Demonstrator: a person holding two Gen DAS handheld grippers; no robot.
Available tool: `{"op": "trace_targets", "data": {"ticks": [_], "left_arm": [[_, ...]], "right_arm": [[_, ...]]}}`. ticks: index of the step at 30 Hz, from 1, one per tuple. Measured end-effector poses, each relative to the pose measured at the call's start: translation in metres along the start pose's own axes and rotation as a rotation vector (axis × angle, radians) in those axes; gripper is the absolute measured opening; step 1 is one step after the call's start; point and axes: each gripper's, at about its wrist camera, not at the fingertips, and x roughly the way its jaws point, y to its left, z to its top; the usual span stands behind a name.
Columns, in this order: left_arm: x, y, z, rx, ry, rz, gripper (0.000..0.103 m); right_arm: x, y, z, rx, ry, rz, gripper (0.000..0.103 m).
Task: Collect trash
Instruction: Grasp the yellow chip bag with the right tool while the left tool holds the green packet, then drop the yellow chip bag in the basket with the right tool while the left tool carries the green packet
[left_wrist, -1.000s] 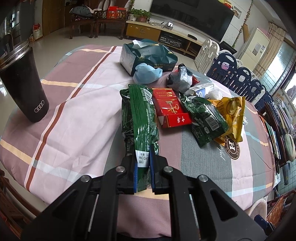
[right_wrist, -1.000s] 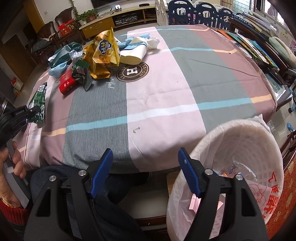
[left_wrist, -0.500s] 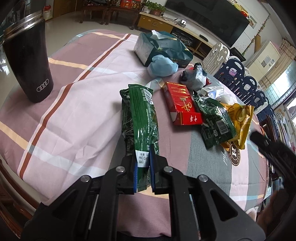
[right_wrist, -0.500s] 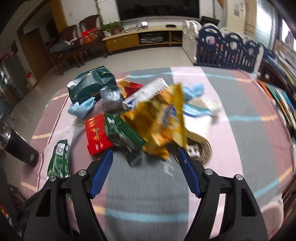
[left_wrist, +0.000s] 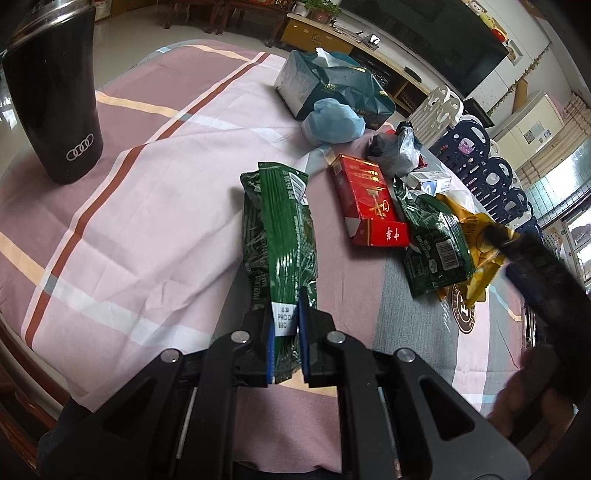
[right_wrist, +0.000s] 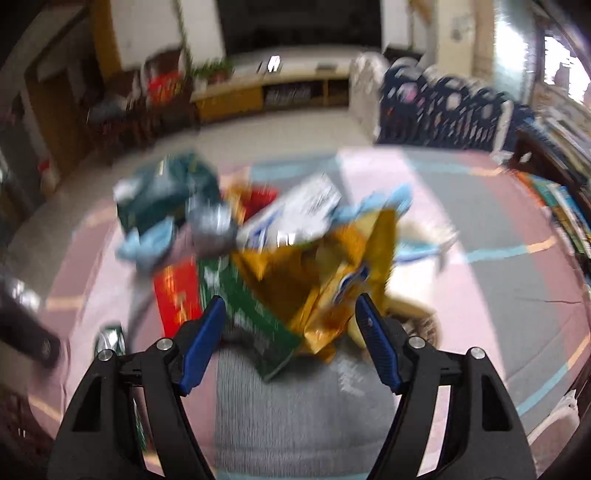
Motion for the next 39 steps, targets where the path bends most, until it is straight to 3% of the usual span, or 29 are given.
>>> {"op": "trace_targets", "data": {"ticks": [3, 7, 11, 12, 14, 15, 19, 26, 33, 36, 39], "left_arm": [[0.0, -0.001, 0.0, 0.005, 0.0, 0.003, 0.011], [0.001, -0.001, 0.0, 0.005, 0.0, 0.003, 0.011], [0.002, -0.001, 0.0, 0.007, 0.006, 0.0, 0.011], [0.002, -0.001, 0.0, 0.006, 0.007, -0.001, 0.011], [0.003, -0.001, 0.0, 0.004, 0.01, -0.003, 0.011], [0.003, -0.001, 0.0, 0.002, 0.012, -0.004, 0.011], [0.003, -0.001, 0.0, -0.002, 0.011, -0.005, 0.011], [-0.008, 0.0, 0.001, -0.014, -0.051, -0.035, 0.011], [-0.025, -0.019, 0.0, 0.06, -0.133, -0.122, 0.011], [-0.03, -0.031, -0.002, 0.112, -0.146, -0.203, 0.011], [-0.033, -0.044, -0.007, 0.162, -0.115, -0.384, 0.011]], "right_arm": [[-0.005, -0.006, 0.016, 0.026, -0.047, -0.083, 0.094], [0.036, -0.01, 0.027, 0.002, 0.076, -0.173, 0.094], [0.065, -0.015, 0.017, 0.001, 0.181, -0.157, 0.094], [0.067, -0.016, 0.014, 0.004, 0.189, -0.14, 0.092], [0.071, -0.014, 0.007, 0.009, 0.198, -0.126, 0.068], [0.071, -0.014, 0.002, 0.007, 0.206, -0.126, 0.05], [0.061, -0.017, -0.003, 0.015, 0.18, -0.095, 0.035], [0.004, -0.061, -0.008, 0.141, 0.054, -0.099, 0.033], [-0.06, -0.111, -0.037, 0.21, -0.025, -0.118, 0.033], [-0.073, -0.124, -0.058, 0.223, 0.0, -0.126, 0.033], [-0.068, -0.126, -0.08, 0.209, 0.086, -0.113, 0.033]]}}
